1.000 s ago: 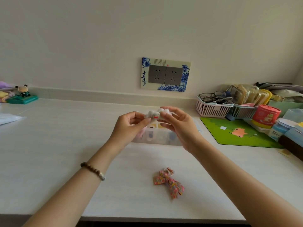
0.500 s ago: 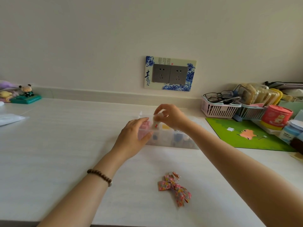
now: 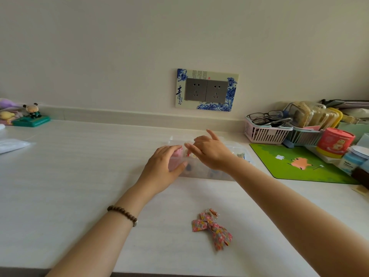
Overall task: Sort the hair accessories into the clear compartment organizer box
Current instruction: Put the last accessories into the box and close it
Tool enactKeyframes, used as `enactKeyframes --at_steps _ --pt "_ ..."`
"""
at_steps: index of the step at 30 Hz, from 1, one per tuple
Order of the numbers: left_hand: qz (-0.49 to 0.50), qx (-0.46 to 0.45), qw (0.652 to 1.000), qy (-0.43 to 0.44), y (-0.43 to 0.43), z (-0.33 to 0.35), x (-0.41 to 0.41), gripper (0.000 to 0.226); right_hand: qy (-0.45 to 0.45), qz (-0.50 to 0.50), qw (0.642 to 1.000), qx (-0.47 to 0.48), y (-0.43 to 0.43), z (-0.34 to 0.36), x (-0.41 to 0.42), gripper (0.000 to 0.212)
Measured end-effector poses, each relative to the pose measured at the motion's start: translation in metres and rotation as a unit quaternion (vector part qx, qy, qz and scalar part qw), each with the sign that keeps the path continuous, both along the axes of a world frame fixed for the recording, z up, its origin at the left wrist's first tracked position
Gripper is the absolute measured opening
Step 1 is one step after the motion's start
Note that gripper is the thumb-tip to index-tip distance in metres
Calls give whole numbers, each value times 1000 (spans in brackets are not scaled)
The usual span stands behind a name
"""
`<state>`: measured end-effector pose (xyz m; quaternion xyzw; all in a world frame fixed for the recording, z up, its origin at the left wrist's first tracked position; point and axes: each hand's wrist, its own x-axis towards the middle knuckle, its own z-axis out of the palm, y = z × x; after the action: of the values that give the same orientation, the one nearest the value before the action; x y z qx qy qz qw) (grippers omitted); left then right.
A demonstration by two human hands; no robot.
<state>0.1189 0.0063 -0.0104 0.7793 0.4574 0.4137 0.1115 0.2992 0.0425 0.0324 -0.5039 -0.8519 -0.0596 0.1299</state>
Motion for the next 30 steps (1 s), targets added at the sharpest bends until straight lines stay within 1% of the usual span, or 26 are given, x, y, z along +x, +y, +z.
enactKeyframes --at_steps 3,5,7,8,10,11,13,14,16,19,22,24,27,30 --pt "-2 -13 1000 4 -3 2 -2 47 26 4 999 -23 -4 2 -1 68" --pt "-9 -2 1000 4 -9 6 -3 50 97 12 995 -21 -12 2 3 61" --pt "-41 -4 999 13 -21 16 -2 53 192 29 981 12 -26 0 10 56" --pt "-72 -38 997 13 -28 20 -1 49 232 35 972 21 -36 -1 14 55" --pt "-154 -152 976 25 -45 25 1 37 288 46 956 10 -56 -4 22 49" --pt "-185 -194 962 53 -54 25 3 38 304 48 951 -5 -67 -6 27 47" --pt "-220 -232 939 122 -68 20 6 44 325 41 944 -32 -84 -11 35 46" --pt "-232 -231 934 143 -73 16 8 45 335 36 941 -40 -89 -15 40 46" --pt "-244 -210 934 152 -80 10 11 38 354 24 934 -47 -95 -22 46 45" --pt "-211 -175 950 152 -85 7 11 24 357 14 933 -38 -101 -30 52 43" --pt "-190 -156 957 155 -88 5 8 18 367 13 929 -51 -111 -31 52 44" --pt "-187 -168 959 131 -89 4 6 14 387 9 919 -69 -117 -29 49 42" --pt "-178 -197 963 42 -86 5 3 11 402 15 909 -111 -124 -26 43 38" --pt "-152 -157 975 -43 -76 12 3 10 407 32 898 -164 -126 -22 33 43"
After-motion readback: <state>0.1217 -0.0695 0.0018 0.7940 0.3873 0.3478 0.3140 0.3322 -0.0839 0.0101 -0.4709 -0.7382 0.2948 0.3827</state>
